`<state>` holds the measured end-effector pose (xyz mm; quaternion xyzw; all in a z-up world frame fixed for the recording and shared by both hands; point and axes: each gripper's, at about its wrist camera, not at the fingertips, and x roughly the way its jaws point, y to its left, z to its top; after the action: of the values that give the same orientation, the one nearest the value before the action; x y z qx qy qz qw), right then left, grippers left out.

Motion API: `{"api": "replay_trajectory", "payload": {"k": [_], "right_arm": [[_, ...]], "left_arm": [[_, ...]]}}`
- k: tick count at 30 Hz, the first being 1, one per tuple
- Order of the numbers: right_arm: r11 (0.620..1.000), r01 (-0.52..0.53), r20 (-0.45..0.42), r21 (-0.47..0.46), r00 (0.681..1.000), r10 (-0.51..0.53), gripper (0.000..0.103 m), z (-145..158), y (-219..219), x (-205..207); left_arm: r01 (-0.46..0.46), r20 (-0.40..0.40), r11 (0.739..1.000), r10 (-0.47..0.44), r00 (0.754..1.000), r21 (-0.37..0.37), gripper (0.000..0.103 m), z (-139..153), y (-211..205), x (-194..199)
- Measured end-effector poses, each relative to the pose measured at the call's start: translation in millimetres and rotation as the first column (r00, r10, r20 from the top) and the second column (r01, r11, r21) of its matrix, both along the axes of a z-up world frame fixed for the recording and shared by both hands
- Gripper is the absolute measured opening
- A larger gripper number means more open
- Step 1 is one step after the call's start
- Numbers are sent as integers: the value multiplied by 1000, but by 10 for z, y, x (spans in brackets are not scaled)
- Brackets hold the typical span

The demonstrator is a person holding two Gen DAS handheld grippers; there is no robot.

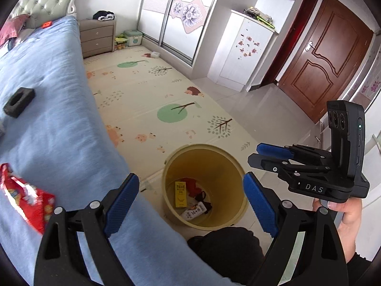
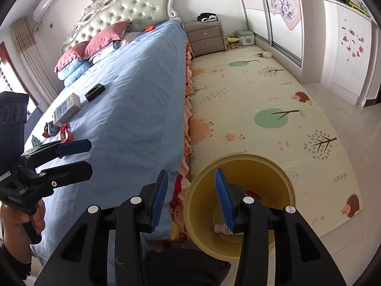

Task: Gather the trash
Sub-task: 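Return to the bed and grasp the red snack wrapper with the right tool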

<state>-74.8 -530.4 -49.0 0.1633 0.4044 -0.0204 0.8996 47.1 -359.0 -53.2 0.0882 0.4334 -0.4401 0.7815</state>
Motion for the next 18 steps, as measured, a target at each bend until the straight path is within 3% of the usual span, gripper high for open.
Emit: {"api": "replay_trajectory", "payload": {"k": [9, 18], "right_arm": [[983, -180, 36, 18, 983, 180, 42, 166, 846, 472], [945, -326, 40, -7, 944, 326, 42, 225, 1720, 882]], "left_arm": [[-184, 74, 983, 184, 980, -8, 89, 210, 1156, 179], [-390, 107, 919, 394, 913, -58, 89, 336, 2332, 367]]}}
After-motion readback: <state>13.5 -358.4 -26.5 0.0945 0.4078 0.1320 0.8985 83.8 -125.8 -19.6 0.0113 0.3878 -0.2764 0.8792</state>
